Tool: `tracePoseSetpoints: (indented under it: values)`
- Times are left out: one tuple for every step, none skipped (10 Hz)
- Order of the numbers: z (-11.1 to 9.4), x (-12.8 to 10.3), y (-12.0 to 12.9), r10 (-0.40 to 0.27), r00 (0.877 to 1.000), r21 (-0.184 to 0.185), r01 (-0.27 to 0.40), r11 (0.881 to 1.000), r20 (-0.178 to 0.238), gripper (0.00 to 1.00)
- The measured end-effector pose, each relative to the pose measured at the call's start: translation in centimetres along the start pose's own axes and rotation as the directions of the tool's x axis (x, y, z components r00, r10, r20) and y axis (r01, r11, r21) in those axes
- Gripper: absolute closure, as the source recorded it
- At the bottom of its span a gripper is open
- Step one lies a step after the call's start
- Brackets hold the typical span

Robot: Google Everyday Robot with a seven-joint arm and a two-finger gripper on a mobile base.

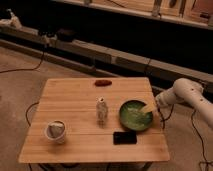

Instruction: Pick up the ceramic bowl

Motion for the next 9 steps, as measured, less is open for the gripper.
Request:
tracePoseSetpoints:
  values:
    - [0.6,0.1,-0.5,-0.008,1.000,0.016,0.008,1.000,-0.005,0.20]
    - [1.0,0.3,-0.9,-0.013,1.000,0.029,0.013,0.999,-0.006,0.20]
    - [1.4,0.4,-1.2,-0.018,1.000,0.041,0.018,0.999,-0.004,0.20]
    - [2.0,0.4,-1.4,-0.023,1.000,0.049,0.023,0.999,0.000,0.20]
    - [2.4,0.5,-1.4,-0.028,1.000,0.053,0.027,0.998,0.004,0.20]
    - [2.8,0.5,-1.3,-0.033,0.999,0.054,0.033,0.998,0.007,0.20]
    - [3.2,0.6,-1.1,-0.040,0.999,0.054,0.040,0.998,0.006,0.20]
    - [3.7,0.7,-0.8,-0.049,0.999,0.052,0.049,0.997,0.006,0.24]
    - [4.2,0.8,-0.5,-0.056,0.998,0.049,0.055,0.997,0.007,0.33]
